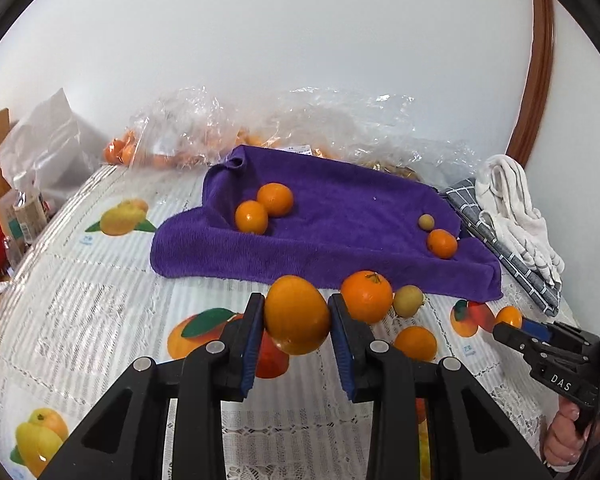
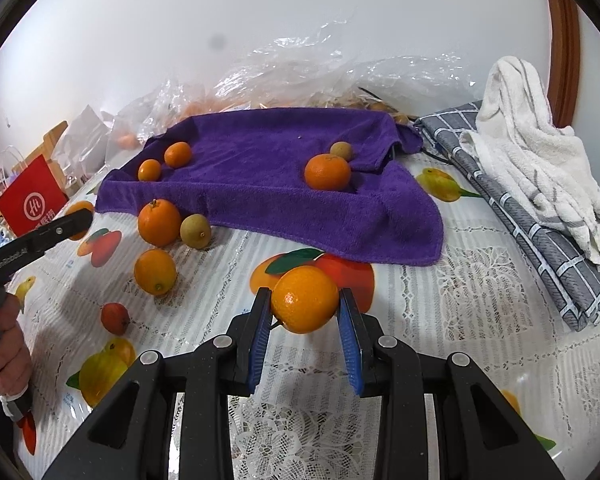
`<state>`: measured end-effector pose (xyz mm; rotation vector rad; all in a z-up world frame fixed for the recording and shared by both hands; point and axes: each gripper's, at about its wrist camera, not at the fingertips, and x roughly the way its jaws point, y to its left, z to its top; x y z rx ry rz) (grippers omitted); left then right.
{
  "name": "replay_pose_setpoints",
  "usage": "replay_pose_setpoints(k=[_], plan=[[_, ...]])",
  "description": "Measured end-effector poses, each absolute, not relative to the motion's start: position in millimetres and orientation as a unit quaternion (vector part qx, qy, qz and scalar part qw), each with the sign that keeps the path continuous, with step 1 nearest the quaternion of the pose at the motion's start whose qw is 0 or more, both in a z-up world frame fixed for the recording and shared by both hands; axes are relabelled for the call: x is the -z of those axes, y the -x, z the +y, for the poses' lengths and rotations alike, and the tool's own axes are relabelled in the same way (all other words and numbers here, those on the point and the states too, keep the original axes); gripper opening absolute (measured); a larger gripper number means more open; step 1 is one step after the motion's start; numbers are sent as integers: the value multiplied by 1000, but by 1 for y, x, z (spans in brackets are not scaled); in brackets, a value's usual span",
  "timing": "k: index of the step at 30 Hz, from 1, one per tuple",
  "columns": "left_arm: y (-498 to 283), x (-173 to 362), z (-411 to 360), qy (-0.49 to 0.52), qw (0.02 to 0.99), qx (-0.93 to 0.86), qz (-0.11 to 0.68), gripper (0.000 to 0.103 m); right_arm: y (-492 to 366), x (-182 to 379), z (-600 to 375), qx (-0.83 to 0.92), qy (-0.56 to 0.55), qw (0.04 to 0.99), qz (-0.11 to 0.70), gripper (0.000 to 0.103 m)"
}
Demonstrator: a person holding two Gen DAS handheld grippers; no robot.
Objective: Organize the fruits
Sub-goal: 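Lift and carry both held fruits over the purple towel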
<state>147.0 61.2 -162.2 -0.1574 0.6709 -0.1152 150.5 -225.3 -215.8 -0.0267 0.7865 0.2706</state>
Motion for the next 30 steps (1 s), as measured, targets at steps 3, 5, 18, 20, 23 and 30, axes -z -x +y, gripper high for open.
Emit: replay_pose_setpoints(k=[3,5,18,20,23,30], plan=[[-148,155,65,77,939,50,332,31,-153,206,-224,-128,20,916,379,33],[-152,146,70,82,938,50,333,31,-154,193,-222,-125,26,920,370,33],[-218,96,92,120,941,53,312,31,-217,125,-214,-124,-18,940,317,33],[-230,97,91,124,939,59,317,31,-230,124,-213,-122,-19,940,318,33],[-246,102,90,133,933,68,329,31,-252,126,-213,-125,-15,938,325,33],[-278,123,81,134,913,82,375,31,-312,147,-217,-122,6,927,355,33]])
